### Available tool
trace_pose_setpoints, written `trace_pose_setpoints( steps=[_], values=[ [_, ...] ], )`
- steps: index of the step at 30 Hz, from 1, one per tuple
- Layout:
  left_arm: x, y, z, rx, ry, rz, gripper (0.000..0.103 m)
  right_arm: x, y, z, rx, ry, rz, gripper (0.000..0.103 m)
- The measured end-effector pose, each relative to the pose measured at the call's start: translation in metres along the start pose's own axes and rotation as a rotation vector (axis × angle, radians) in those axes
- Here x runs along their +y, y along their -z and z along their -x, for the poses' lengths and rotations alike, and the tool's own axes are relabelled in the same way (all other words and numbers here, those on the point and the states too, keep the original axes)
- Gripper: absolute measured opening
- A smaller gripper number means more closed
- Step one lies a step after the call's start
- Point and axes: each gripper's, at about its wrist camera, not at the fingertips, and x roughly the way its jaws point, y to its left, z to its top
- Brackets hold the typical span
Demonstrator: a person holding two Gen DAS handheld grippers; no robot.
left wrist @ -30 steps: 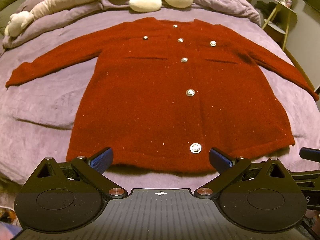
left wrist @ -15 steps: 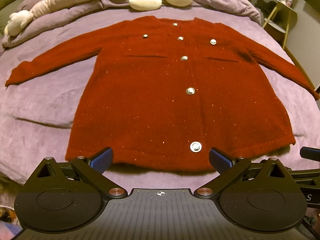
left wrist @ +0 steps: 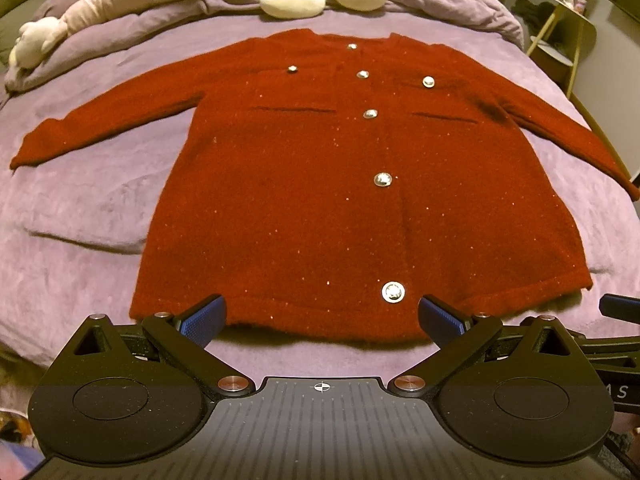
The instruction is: Fold small clothes
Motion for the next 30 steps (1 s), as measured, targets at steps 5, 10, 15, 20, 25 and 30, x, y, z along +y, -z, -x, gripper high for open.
trace_pose_setpoints(
  steps=[5,10,15,20,25,30],
  values=[
    [0.001,0.0,-0.003,0.011,0.001,0.005,0.103,-0.003,0.0,-0.001,-0.006,-0.026,-0.016,0.099],
    [0.0,-0.001,-0.007,0.027,0.006,0.008,0.103,-0.008,0.001,-0.002,-0.03,-0.065,-0.031,0.099],
    [-0.001,-0.003,-0.014,0.047,0.025,0.008,0.103,-0.023,0.001,-0.001,-0.159,-0.101,-0.056,0.099],
    [-0.006,-0.007,-0.022,0.063,0.037,0.001,0.103,-0.056,0.0,-0.009,-0.242,-0.218,-0.163,0.099],
    [-0.007,-0.027,-0.033,0.036,0.052,-0.005,0.103,-0.115,-0.022,-0.017,-0.343,-0.241,-0.343,0.099],
    [0.001,-0.062,-0.059,-0.04,0.064,0.056,0.103,-0.236,-0.051,-0.054,-0.487,-0.137,-0.702,0.096]
  ],
)
